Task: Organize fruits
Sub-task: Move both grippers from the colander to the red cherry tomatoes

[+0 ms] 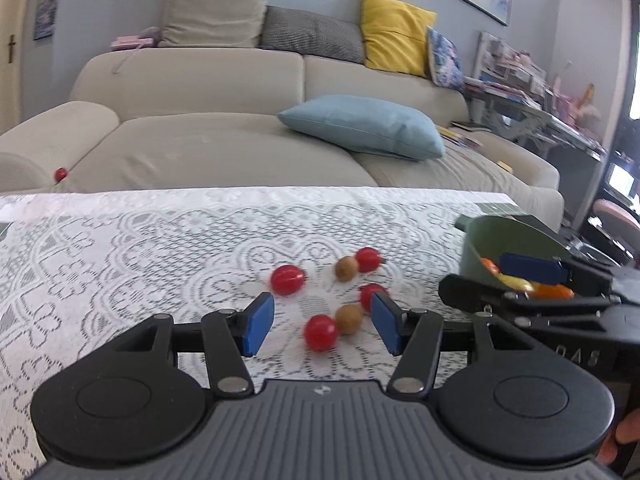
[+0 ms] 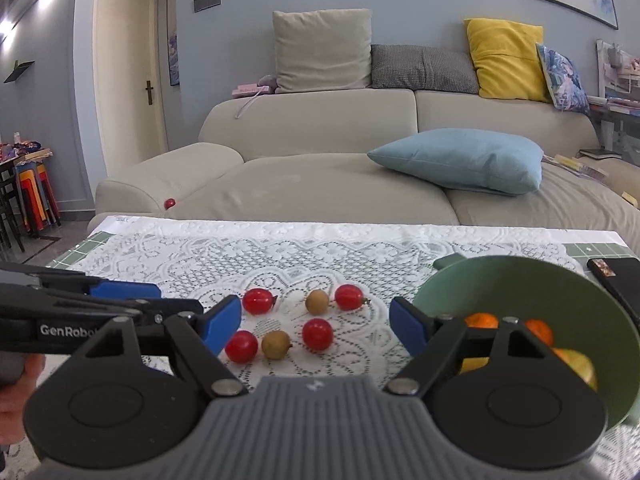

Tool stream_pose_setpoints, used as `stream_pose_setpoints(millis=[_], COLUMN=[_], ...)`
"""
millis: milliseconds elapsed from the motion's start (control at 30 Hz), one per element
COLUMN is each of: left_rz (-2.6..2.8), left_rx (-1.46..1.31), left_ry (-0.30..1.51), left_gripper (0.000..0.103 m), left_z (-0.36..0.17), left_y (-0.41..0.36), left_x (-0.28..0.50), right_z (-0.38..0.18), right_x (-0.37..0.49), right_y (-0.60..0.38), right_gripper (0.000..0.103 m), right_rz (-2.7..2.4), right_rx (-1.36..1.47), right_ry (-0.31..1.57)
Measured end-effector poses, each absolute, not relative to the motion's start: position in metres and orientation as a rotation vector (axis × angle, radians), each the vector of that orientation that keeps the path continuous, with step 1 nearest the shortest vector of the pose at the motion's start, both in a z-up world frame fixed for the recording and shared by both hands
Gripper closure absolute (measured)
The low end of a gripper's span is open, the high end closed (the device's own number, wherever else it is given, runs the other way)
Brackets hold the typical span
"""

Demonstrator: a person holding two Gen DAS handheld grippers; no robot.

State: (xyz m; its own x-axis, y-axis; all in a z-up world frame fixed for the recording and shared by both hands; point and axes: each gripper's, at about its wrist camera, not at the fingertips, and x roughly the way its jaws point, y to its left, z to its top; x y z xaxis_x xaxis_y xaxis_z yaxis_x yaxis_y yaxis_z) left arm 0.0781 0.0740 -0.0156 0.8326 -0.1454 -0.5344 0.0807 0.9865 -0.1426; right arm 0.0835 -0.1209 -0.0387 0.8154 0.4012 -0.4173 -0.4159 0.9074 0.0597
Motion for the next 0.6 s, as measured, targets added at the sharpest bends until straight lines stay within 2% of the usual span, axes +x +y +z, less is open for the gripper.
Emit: stream_pose_setpoints(millis=[133, 233, 333, 467, 567, 600], left_rz=[-0.083, -0.064, -0.082, -0.122, -0.15, -0.155], left_rx=[-0.124, -0.127, -0.147, -0.154, -0.13, -0.116], left_ry=[0.575, 0.588, 0.61, 0.638, 0.644, 0.653], left_gripper=[0.04, 0.049, 0.052, 0.057, 0.058, 0.059], left_z=[-0.025, -0.033, -0.038, -0.045, -0.05, -0.052], left_y=[0.082, 0.088, 0.091, 0.089, 0.085, 0.084], left_x=[0.077, 0.079, 0.081, 0.085, 0.089, 0.091], right_z=[-0.053, -0.062, -0.069, -0.073, -0.076, -0.076], right_x=[0.075, 0.072, 0.074, 0.082, 0.092, 0.096], right_y=[-0.108, -0.102, -0.097, -0.093, -0.091, -0.092], right_gripper=[0.029, 0.029, 0.031, 0.038, 0.05, 0.051], right_rz=[0.438, 0.454, 0.465, 0.473, 0.474, 0.479], right_rx=[-0.076, -0.108, -0.135, -0.152, -0.182, -0.188], right_ry=[0.407, 0.395, 0.416, 0.455, 0.488, 0.499])
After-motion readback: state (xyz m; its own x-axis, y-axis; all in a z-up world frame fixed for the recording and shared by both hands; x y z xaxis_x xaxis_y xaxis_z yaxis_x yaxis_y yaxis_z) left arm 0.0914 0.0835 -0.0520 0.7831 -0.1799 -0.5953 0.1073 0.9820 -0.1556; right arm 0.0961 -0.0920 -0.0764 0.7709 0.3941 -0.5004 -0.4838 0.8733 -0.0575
